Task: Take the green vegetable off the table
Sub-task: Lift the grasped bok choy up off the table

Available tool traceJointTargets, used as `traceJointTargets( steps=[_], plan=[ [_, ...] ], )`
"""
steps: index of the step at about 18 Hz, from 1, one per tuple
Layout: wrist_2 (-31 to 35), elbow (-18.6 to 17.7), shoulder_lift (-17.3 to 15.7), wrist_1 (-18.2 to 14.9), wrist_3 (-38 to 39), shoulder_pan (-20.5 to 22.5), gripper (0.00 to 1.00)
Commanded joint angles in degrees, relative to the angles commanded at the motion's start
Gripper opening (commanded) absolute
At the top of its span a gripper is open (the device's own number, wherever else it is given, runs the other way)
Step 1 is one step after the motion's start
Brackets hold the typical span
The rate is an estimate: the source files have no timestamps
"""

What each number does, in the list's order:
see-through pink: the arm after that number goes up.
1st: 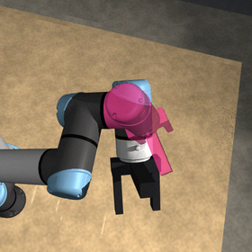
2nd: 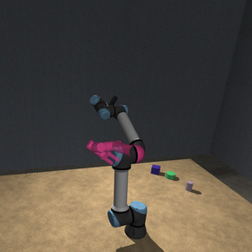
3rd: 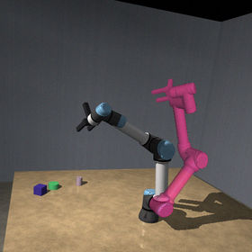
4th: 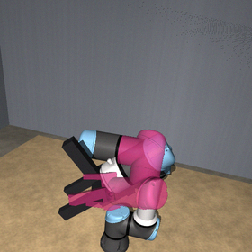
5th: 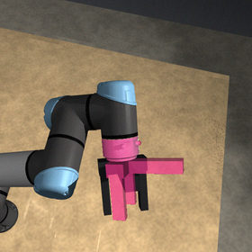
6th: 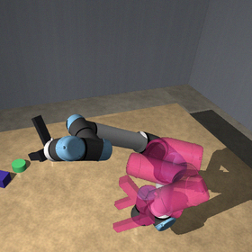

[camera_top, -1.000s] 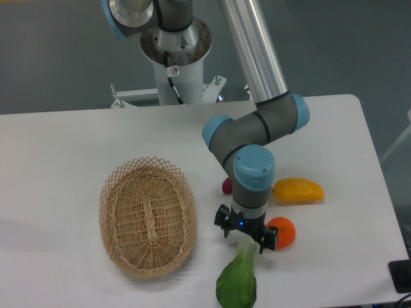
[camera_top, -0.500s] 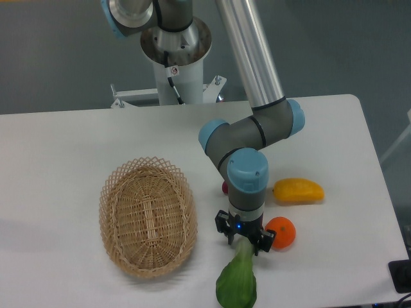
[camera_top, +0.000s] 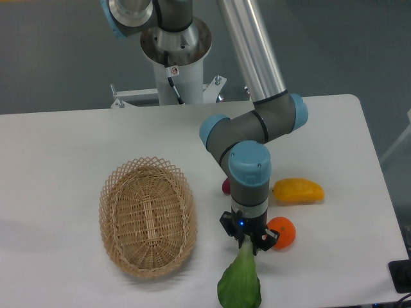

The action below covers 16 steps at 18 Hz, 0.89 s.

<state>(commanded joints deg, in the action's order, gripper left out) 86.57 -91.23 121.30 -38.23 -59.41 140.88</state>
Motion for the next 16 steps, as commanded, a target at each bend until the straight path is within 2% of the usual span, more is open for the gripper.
traceJointTargets(
  steps=[4, 10, 16],
  plan=[
    [-0.4, 0.1, -2.5, -0.3, -1.1, 1.6, 0.20],
    [-3.1, 0.7, -7.0, -5.2, -5.3, 5.0, 0.20],
    [-7.9, 0.7, -12.4, -14.0, -13.4, 10.5, 0.20]
  ],
)
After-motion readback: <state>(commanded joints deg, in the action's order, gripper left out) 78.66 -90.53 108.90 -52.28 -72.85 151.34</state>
